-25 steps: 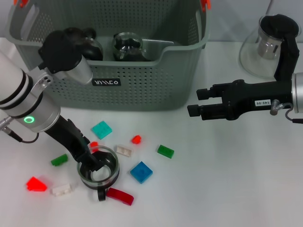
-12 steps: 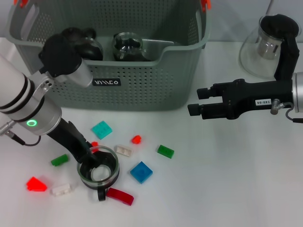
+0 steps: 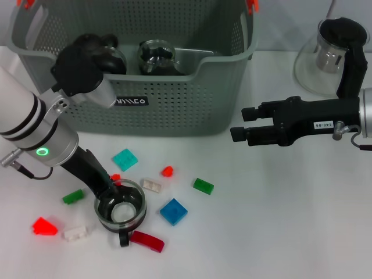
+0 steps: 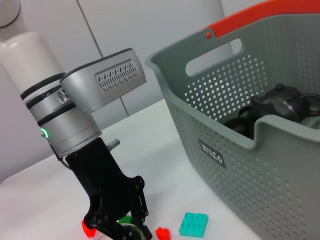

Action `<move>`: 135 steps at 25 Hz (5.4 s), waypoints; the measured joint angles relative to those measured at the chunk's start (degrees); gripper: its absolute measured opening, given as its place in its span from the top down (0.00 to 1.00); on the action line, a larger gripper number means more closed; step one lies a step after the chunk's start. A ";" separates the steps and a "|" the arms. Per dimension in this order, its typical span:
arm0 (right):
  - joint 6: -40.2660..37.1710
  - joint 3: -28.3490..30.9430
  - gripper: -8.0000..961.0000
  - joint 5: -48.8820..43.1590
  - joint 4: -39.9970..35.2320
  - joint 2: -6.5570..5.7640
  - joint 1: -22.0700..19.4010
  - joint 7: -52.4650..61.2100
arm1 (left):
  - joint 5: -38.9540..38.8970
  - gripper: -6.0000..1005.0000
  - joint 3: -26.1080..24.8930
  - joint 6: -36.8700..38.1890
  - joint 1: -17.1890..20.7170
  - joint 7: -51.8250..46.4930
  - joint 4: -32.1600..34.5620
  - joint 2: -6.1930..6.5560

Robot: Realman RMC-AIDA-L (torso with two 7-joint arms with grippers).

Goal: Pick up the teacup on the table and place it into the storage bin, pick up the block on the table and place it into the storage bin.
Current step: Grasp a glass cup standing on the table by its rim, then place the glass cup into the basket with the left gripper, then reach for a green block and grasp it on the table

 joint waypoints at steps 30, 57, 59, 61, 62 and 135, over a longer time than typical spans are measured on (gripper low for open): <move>-0.54 0.79 0.27 0.12 -0.40 0.00 -0.56 0.07 | -12.18 0.95 -16.98 18.20 -3.33 -0.72 11.95 5.16; -1.48 0.89 0.27 0.09 0.04 -0.01 -0.62 1.52 | -6.44 0.95 -10.92 -29.20 -18.05 -6.59 -8.19 10.05; -1.30 0.96 0.27 0.04 0.05 -0.05 -0.66 1.52 | -3.49 0.95 -10.35 -32.37 -18.81 -6.84 -10.95 9.94; -1.17 1.32 0.27 -0.14 0.04 -0.09 -0.69 1.52 | -0.96 0.95 -10.16 -35.61 -19.23 -6.88 -13.06 9.47; -1.17 1.41 0.27 -0.16 0.04 -0.09 -0.69 1.52 | -0.03 0.95 -10.16 -36.88 -19.30 -6.88 -13.75 9.20; -5.47 1.66 0.27 -0.15 -0.11 -1.33 -0.76 -0.60 | -37.98 0.21 -14.96 10.88 0.48 -1.34 28.62 4.33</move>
